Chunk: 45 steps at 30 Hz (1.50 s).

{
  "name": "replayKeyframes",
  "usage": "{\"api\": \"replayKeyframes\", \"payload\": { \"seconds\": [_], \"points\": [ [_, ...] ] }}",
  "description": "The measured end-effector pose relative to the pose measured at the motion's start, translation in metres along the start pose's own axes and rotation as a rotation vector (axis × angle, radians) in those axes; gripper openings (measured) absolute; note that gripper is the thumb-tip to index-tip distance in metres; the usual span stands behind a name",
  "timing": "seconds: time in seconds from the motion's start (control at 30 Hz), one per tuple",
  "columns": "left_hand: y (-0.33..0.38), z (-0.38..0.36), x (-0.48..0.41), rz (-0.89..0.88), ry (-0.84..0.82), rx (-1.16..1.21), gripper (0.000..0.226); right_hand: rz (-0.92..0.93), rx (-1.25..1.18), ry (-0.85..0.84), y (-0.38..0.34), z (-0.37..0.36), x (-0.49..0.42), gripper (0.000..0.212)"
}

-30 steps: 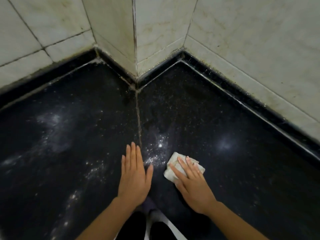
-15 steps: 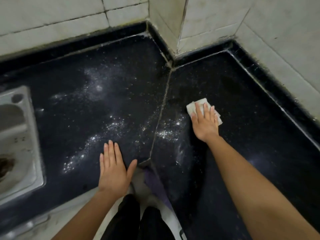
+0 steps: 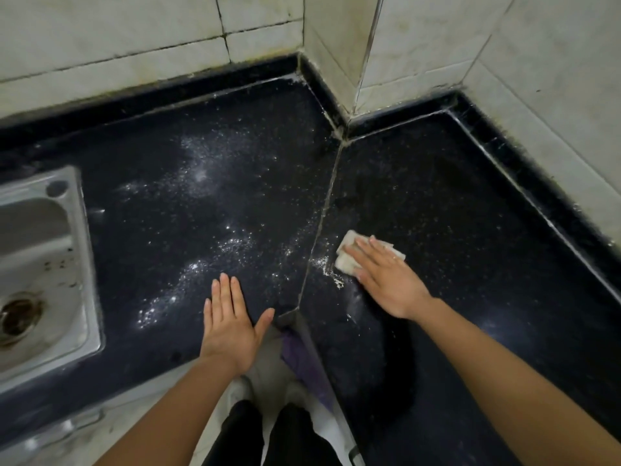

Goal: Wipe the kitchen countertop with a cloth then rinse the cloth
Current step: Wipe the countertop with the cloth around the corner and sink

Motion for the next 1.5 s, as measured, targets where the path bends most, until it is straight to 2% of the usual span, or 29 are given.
{"api": "replayKeyframes", "payload": {
  "seconds": [0.1, 0.2, 0.4, 0.57, 0.67, 0.77, 0.9, 0.93, 1.0, 1.1, 1.2, 1.27, 1.33, 1.4, 1.5],
  "points": [
    [-0.001, -0.001, -0.002, 0.007, -0.033, -0.028, 0.083, -0.152, -0.063, 0.068, 0.030, 0.024, -0.026, 0.051],
    [-0.001, -0.002, -0.003, 0.022, -0.085, -0.032, 0.083, -0.306, -0.056, 0.030, 0.049, 0.035, -0.065, 0.057],
    [0.001, -0.001, -0.001, 0.037, -0.144, -0.026, 0.083, -0.419, -0.053, -0.010, 0.042, 0.058, -0.115, 0.053],
    [0.000, 0.002, -0.001, 0.025, -0.135, -0.004, 0.116, -0.300, -0.022, 0.036, 0.033, 0.051, -0.122, 0.061],
    [0.001, 0.002, -0.001, 0.027, -0.150, 0.001, 0.106, -0.083, -0.071, 0.051, -0.001, 0.032, -0.082, 0.050],
    [0.000, 0.000, -0.001, 0.039, -0.174, -0.007, 0.086, 0.052, -0.112, 0.025, -0.028, 0.011, -0.028, 0.051],
    [0.001, 0.000, -0.001, 0.033, -0.173, -0.015, 0.081, 0.126, -0.126, -0.057, -0.020, -0.004, -0.004, 0.048],
    [0.001, -0.001, -0.002, 0.033, -0.172, -0.018, 0.081, 0.104, -0.105, -0.019, -0.006, 0.000, -0.012, 0.049],
    [0.001, 0.000, -0.002, 0.029, -0.169, -0.015, 0.081, -0.062, -0.075, 0.090, 0.030, 0.017, -0.030, 0.054],
    [0.001, 0.000, -0.002, 0.024, -0.165, 0.001, 0.081, -0.390, -0.088, 0.080, 0.077, 0.031, -0.044, 0.054],
    [0.001, 0.000, -0.002, 0.027, -0.161, -0.003, 0.081, -0.499, -0.167, 0.116, 0.063, 0.031, -0.046, 0.052],
    [0.000, -0.001, -0.003, 0.033, -0.168, -0.014, 0.081, -0.456, -0.180, 0.128, 0.034, 0.026, -0.049, 0.052],
    [0.000, -0.001, -0.003, 0.031, -0.177, -0.013, 0.081, -0.285, -0.168, 0.170, -0.003, 0.010, -0.047, 0.050],
    [0.000, -0.001, -0.003, 0.024, -0.168, -0.008, 0.081, -0.160, -0.110, 0.096, -0.036, -0.010, -0.034, 0.056],
    [0.000, -0.002, -0.003, 0.022, -0.167, -0.005, 0.081, 0.033, 0.001, -0.025, -0.068, -0.028, -0.004, 0.052]
  ]
}}
Point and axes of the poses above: each hand's wrist, its own x-axis away from the middle knuckle, its own z-axis out of the back of the hand, y = z × x, the point moved 7 cm from there along -x, towards the middle knuckle, and after that the axes turned 6 degrees about -y, right-handed, at the moved point
